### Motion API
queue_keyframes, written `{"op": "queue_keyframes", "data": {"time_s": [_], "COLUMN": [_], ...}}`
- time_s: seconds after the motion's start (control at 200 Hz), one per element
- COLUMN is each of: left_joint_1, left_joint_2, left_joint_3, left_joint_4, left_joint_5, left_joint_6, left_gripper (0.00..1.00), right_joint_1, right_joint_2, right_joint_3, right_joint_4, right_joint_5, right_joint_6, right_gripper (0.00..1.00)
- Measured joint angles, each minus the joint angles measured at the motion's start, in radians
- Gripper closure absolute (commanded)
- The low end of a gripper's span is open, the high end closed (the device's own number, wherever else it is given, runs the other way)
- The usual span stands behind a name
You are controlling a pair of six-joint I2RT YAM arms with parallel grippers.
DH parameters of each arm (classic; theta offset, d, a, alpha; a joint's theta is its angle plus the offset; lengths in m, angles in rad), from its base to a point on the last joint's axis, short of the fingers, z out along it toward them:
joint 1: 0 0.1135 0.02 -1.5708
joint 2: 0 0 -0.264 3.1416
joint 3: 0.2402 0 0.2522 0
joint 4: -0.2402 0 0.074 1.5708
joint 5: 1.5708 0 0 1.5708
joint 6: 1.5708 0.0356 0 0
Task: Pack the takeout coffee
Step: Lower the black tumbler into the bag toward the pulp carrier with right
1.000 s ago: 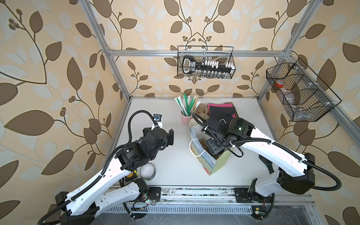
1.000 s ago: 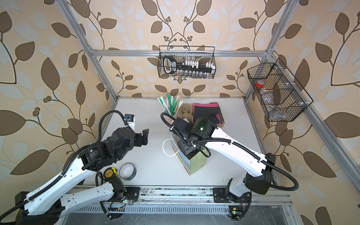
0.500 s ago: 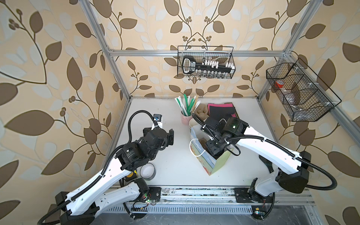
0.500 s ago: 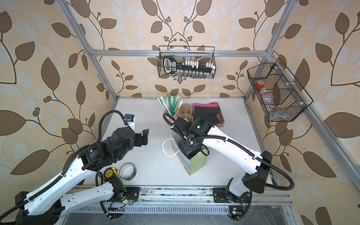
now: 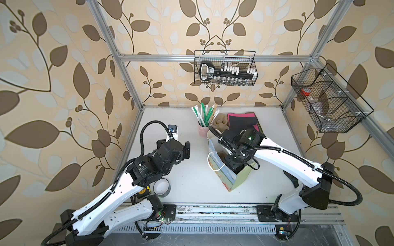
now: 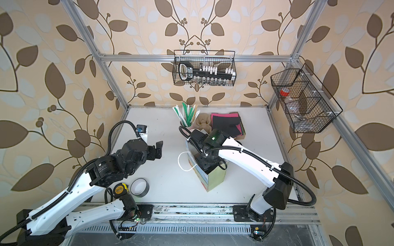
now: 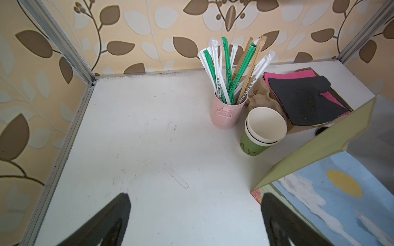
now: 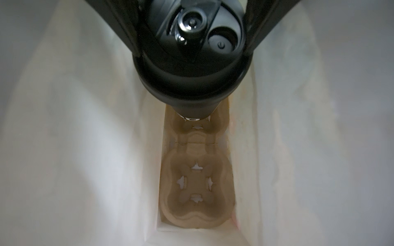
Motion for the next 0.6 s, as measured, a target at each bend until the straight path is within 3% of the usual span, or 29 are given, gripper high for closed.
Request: {"op": "queue_keyframes", "data": {"time_s": [0.6], "left_joint_1": [0.000], "left_joint_2": [0.001], "left_joint_3": [0.000], "left_joint_4": [0.000], "left_joint_5": [0.001], "left_joint_6": [0.001], "left_gripper": [0.03], "right_joint_1": [-0.022], "right_joint_2": [0.000], "right_joint_3": [-0.097], "right_joint_4": [0.048], "right_joint_5": [-0.023], "right_joint_6": [-0.020], "right_gripper": [0.34]}}
